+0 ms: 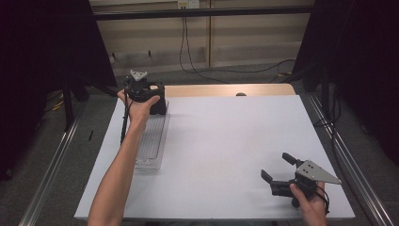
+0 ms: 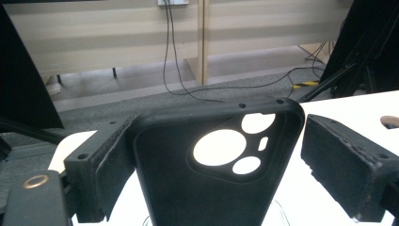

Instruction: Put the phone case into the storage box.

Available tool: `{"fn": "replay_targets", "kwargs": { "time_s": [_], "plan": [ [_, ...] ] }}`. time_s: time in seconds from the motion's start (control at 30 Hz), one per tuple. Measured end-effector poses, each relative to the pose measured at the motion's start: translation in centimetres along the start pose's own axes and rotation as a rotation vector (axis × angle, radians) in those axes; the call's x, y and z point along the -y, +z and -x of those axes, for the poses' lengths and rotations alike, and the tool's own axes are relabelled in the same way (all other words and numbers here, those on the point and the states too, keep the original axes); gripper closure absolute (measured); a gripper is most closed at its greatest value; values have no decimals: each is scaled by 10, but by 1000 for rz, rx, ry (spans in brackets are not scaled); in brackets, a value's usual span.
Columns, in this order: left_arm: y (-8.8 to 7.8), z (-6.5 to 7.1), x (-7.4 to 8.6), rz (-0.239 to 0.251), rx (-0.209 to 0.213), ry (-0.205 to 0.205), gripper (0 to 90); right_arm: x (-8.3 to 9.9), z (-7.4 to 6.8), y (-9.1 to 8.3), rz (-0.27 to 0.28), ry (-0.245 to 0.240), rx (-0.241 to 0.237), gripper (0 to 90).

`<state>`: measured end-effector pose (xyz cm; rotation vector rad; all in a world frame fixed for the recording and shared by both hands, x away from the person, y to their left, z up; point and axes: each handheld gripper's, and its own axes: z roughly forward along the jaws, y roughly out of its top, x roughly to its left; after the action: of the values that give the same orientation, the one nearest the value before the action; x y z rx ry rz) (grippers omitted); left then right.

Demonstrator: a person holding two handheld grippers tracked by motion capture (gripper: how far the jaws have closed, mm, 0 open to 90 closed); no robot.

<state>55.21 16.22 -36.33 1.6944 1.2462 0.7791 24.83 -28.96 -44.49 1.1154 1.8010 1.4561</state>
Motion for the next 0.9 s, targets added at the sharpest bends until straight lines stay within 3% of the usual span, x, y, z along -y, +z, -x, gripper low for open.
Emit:
{"fn": "replay_targets", "kwargs": {
  "time_s": [0.43, 0.6, 0.9],
  "plan": [
    [2, -5, 1, 39, 37, -31, 38, 0, 0, 0, 0, -1, -6, 0],
    [0, -3, -1, 74, 60, -23, 24, 0, 0, 1, 1, 4, -5, 0],
    [0, -8, -1, 79, 72, 4, 19, 0, 0, 0, 1, -4, -2, 0]
  ]
}}
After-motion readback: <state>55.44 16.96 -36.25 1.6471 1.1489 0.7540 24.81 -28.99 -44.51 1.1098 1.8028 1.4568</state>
